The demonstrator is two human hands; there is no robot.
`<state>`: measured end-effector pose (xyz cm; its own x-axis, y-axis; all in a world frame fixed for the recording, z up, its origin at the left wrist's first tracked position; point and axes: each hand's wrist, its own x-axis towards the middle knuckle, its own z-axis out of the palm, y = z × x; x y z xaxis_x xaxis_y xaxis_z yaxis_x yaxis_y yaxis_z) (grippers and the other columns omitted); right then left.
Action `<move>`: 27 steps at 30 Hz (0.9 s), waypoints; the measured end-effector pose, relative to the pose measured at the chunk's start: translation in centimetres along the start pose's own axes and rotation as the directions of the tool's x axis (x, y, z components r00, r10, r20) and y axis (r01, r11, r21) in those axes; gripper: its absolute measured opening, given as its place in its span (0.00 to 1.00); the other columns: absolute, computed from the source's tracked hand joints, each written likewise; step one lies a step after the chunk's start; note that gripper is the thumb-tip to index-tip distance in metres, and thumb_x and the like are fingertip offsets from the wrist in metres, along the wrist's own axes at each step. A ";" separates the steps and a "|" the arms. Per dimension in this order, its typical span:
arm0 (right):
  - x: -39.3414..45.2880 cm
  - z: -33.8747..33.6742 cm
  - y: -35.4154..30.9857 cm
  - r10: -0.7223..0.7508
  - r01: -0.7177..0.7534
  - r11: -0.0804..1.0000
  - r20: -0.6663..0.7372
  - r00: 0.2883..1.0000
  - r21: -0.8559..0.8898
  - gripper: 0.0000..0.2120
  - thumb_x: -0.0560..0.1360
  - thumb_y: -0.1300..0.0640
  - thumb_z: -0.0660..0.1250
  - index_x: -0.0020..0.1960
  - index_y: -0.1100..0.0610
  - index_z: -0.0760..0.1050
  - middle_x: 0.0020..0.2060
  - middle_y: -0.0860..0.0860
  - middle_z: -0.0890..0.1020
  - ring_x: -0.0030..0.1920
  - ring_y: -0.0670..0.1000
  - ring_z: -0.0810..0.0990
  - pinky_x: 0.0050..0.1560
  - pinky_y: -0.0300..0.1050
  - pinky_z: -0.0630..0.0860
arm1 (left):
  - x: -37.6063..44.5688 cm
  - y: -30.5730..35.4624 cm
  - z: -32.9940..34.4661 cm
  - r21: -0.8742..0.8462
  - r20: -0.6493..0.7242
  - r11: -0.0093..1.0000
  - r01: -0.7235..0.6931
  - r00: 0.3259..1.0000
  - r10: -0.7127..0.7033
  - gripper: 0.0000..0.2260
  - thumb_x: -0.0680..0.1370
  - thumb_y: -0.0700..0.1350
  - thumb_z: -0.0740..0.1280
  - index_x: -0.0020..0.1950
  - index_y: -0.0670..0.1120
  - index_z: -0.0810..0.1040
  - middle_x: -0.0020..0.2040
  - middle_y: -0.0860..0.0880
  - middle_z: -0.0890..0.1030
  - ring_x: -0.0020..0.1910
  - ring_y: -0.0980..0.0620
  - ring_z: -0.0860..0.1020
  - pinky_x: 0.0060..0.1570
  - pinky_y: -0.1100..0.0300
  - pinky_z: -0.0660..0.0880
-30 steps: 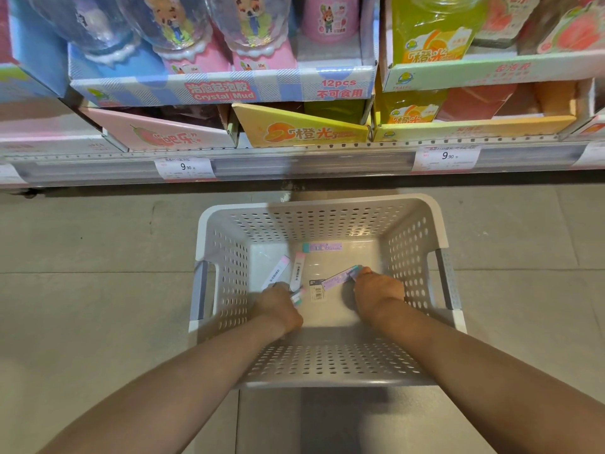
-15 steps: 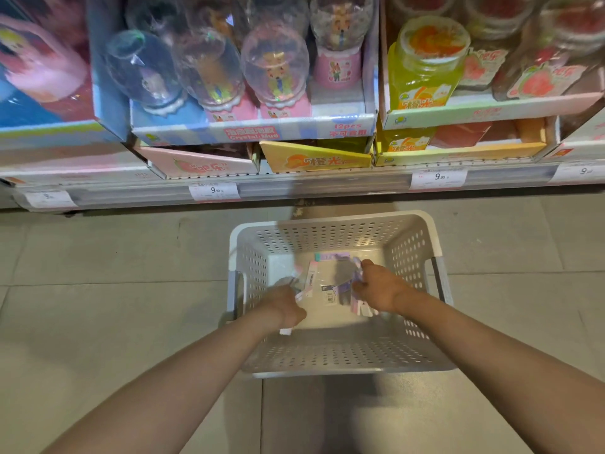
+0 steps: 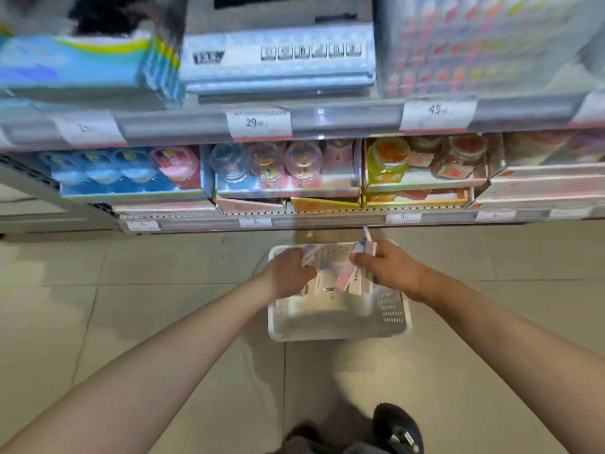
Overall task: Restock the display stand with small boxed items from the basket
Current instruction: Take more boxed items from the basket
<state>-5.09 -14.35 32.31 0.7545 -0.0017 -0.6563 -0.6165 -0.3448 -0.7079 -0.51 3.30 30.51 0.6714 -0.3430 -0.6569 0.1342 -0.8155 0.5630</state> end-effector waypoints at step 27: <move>-39.6 -10.5 -41.2 -0.410 0.395 0.862 -0.022 0.912 0.318 0.10 0.77 0.59 0.59 0.40 0.58 0.76 0.28 0.49 0.81 0.28 0.45 0.76 0.27 0.34 0.70 | -42.1 31.2 -31.2 -0.163 -0.146 0.925 -0.343 0.936 0.322 0.13 0.72 0.51 0.71 0.48 0.42 0.77 0.30 0.48 0.74 0.19 0.57 0.68 0.18 0.70 0.61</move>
<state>-7.21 -9.94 90.17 0.9457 0.1193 -0.3023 -0.3046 0.0010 -0.9525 -1.82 6.88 91.35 0.7778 -0.5150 -0.3603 0.0124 -0.5605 0.8280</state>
